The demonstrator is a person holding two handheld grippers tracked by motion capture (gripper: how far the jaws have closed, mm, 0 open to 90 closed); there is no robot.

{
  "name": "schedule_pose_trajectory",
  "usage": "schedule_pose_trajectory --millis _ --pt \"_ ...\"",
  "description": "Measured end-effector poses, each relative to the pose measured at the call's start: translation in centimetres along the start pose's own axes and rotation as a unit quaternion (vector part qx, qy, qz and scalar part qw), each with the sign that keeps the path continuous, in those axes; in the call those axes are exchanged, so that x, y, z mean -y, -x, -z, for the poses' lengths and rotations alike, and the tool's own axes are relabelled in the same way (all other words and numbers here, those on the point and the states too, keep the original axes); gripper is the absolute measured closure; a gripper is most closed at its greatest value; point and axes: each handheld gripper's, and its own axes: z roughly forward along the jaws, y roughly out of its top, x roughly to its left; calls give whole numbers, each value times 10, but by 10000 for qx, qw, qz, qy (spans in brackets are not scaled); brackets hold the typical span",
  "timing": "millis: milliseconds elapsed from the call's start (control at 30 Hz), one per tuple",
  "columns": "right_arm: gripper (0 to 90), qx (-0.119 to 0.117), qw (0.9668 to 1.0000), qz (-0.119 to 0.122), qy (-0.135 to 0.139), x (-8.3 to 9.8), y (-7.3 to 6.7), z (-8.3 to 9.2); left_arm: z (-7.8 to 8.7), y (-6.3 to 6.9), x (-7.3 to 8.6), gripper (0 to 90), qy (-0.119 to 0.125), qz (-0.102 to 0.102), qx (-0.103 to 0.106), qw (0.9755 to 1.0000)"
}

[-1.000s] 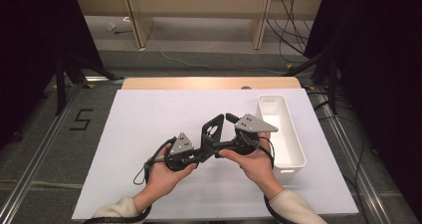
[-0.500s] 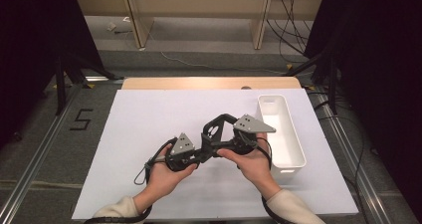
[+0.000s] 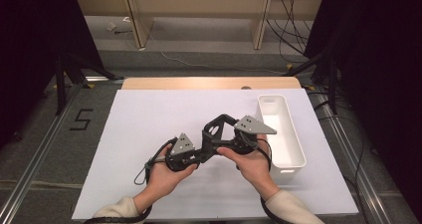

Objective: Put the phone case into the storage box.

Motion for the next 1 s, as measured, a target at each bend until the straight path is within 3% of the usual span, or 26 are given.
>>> schedule_pose_trajectory --millis 400,900,1000 --pt "144 49 9998 189 21 -2 -5 0 0 0 0 796 28 -51 -22 10000" --pt "149 106 9999 91 27 -4 -4 1 1 0 0 785 83 -141 -22 9999" --pt "149 158 9998 108 34 -6 -3 3 2 1 0 729 114 -244 -42 9996"
